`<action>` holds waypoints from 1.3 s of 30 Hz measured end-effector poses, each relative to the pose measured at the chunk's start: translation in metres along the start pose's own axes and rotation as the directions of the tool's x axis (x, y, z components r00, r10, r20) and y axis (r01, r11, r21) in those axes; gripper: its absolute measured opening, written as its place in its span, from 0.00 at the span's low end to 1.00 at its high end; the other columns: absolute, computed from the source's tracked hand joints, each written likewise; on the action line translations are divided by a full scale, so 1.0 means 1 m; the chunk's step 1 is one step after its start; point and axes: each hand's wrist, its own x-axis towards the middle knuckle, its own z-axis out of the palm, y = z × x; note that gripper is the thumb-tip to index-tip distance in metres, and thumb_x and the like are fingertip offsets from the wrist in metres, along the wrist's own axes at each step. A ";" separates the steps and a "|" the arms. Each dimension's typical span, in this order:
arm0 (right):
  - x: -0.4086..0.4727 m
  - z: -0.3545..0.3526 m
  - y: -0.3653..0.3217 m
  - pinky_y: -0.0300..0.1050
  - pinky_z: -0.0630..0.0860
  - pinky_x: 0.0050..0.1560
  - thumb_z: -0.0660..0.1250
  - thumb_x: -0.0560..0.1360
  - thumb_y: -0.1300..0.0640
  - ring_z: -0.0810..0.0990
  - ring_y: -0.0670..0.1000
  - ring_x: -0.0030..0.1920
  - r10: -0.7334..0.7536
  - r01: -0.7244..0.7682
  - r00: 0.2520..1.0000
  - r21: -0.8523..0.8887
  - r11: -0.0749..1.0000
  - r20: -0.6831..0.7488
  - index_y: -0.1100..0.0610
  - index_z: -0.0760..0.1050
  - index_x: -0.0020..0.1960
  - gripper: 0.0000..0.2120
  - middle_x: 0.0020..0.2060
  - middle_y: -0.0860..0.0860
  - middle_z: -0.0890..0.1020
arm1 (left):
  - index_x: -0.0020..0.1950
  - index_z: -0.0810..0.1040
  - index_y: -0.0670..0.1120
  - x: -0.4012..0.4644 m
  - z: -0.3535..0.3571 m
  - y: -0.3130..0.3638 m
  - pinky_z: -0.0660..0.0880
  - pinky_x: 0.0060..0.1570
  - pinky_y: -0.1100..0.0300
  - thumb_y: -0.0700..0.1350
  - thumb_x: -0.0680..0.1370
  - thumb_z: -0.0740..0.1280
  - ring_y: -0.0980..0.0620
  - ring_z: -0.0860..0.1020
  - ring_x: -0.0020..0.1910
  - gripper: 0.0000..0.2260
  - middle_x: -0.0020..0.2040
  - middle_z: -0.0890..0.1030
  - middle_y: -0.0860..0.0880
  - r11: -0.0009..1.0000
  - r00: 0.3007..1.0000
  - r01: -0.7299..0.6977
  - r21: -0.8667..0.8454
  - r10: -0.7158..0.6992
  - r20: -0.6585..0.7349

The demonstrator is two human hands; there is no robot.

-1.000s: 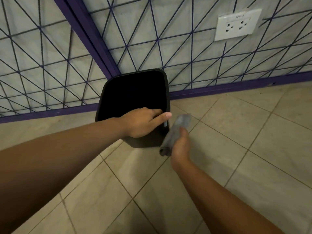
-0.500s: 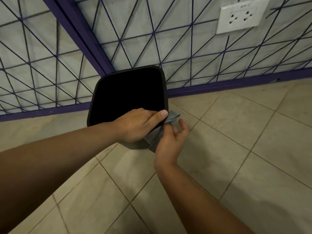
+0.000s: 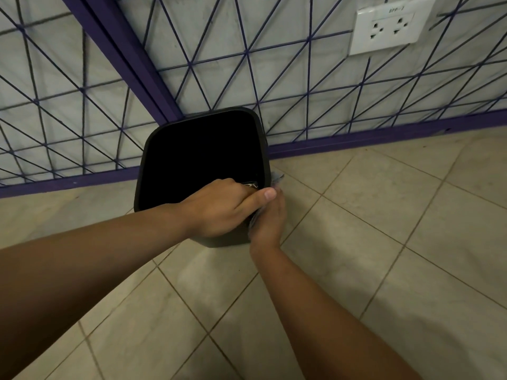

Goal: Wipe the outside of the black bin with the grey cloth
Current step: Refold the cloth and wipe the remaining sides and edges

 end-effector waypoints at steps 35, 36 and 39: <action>-0.011 -0.010 0.013 0.64 0.76 0.68 0.59 0.72 0.37 0.79 0.63 0.65 -0.093 0.079 0.994 -0.211 0.974 -0.061 0.61 0.77 0.66 0.34 0.61 0.59 0.79 | 0.31 0.69 0.54 0.003 -0.001 0.007 0.64 0.30 0.67 0.57 0.83 0.52 0.58 0.74 0.30 0.22 0.26 0.71 0.55 0.998 0.999 -0.040 0.038 0.040 -0.005; -0.018 -0.008 0.013 0.60 0.77 0.66 0.58 0.73 0.35 0.79 0.60 0.64 -0.135 0.130 0.991 -0.178 0.975 -0.016 0.61 0.76 0.66 0.35 0.59 0.56 0.78 | 0.32 0.70 0.54 0.003 -0.001 0.006 0.65 0.31 0.67 0.57 0.83 0.51 0.57 0.75 0.31 0.22 0.27 0.73 0.55 0.999 0.999 -0.043 0.027 0.043 -0.007; -0.016 -0.017 0.027 0.68 0.76 0.64 0.57 0.77 0.35 0.77 0.68 0.61 -0.218 0.218 0.976 -0.201 0.955 0.023 0.67 0.73 0.66 0.37 0.56 0.61 0.77 | 0.34 0.75 0.51 0.003 -0.002 0.006 0.67 0.32 0.66 0.58 0.84 0.49 0.55 0.76 0.31 0.25 0.28 0.75 0.53 0.999 0.999 -0.039 0.006 0.039 0.008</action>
